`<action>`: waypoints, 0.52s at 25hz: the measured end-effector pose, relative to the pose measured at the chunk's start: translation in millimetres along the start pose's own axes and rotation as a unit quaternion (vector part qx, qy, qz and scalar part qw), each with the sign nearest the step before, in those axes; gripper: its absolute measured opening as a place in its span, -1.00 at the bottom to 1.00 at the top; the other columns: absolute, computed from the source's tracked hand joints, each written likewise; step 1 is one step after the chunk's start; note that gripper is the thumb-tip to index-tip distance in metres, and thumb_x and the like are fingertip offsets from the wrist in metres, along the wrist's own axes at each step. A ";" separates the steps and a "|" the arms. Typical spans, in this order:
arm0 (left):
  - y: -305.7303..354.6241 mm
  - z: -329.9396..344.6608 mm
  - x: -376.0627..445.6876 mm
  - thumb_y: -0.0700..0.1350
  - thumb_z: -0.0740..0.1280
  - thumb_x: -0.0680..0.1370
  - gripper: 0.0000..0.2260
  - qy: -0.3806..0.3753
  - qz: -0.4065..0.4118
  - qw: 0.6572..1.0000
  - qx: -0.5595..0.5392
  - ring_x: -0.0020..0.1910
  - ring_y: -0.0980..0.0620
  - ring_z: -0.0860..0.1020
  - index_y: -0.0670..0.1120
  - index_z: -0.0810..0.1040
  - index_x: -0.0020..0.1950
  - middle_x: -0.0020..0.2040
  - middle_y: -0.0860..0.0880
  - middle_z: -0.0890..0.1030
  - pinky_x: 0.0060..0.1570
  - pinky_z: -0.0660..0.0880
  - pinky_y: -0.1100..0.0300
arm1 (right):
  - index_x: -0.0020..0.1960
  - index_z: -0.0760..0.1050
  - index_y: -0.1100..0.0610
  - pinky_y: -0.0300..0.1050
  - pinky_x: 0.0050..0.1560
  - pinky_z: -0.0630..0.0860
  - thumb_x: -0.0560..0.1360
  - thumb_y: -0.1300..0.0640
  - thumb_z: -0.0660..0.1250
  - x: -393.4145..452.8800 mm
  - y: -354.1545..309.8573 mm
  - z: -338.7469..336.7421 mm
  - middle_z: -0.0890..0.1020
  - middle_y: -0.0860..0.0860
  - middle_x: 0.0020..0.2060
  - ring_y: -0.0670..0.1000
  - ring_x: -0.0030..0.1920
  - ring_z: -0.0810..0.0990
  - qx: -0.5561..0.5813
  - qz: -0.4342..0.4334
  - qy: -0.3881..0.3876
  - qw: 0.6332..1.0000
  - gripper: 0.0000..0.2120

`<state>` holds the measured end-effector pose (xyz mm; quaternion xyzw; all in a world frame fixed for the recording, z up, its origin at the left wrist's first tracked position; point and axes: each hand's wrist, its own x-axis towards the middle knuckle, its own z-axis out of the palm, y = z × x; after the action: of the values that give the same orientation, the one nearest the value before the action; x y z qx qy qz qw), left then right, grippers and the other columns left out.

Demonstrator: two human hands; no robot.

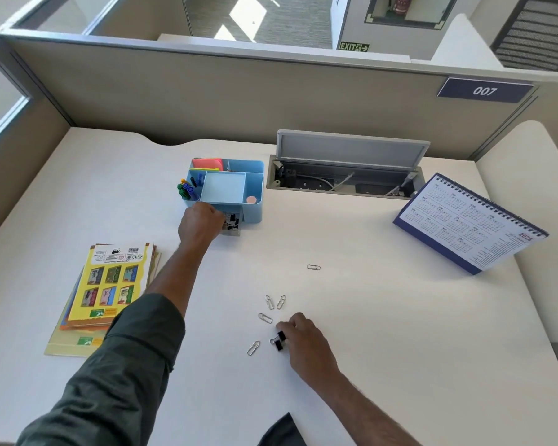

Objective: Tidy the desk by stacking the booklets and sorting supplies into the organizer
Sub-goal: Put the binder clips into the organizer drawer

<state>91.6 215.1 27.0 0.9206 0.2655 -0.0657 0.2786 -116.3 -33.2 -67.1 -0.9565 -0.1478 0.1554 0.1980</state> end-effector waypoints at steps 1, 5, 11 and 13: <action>-0.7 -0.6 -2.2 -0.17 0.23 0.54 -0.81 0.003 0.002 1.000 0.000 -0.14 -0.17 0.51 -0.17 0.62 -0.13 -0.09 -0.15 0.60 -0.22 0.40 0.10 | 0.19 0.48 -0.02 -0.19 -0.17 0.31 0.45 0.32 0.19 0.2 0.6 0.1 0.44 -0.04 0.04 0.03 -0.05 0.49 0.001 0.002 0.001 1.000 -0.61; -7.2 -3.7 -8.8 -0.17 0.19 0.56 -0.77 0.023 0.005 0.999 -0.021 -0.14 -0.13 0.50 -0.14 0.65 -0.06 -0.10 -0.11 0.60 -0.21 0.40 0.11 | 0.19 0.48 0.00 -0.19 -0.15 0.35 0.44 0.34 0.16 0.2 2.6 -1.0 0.43 -0.04 0.07 0.02 -0.01 0.47 0.008 -0.002 -0.003 1.000 -0.59; -15.0 -1.9 -22.2 -0.06 0.22 0.60 -0.72 0.052 0.021 0.995 -0.083 -0.07 -0.05 0.51 -0.13 0.67 0.13 0.10 -0.12 0.68 -0.11 0.40 0.13 | 0.12 0.52 0.03 -0.13 -0.15 0.46 0.45 0.34 0.19 -0.1 1.6 -0.4 0.46 -0.03 0.02 0.04 -0.06 0.49 -0.002 -0.001 0.002 1.000 -0.65; -15.2 0.4 -31.3 -0.04 0.23 0.61 -0.72 0.057 0.032 0.994 -0.089 -0.06 -0.04 0.51 -0.12 0.66 0.15 0.12 -0.12 0.68 -0.10 0.41 0.14 | 0.08 0.55 0.03 -0.14 -0.18 0.46 0.45 0.33 0.24 0.5 1.6 0.9 0.48 -0.05 -0.01 0.03 -0.09 0.50 -0.001 0.007 0.007 1.000 -0.70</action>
<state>57.0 211.4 27.9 0.9024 0.2559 0.0195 0.3461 -115.9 -34.1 -68.7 -0.9588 -0.1398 0.1497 0.1967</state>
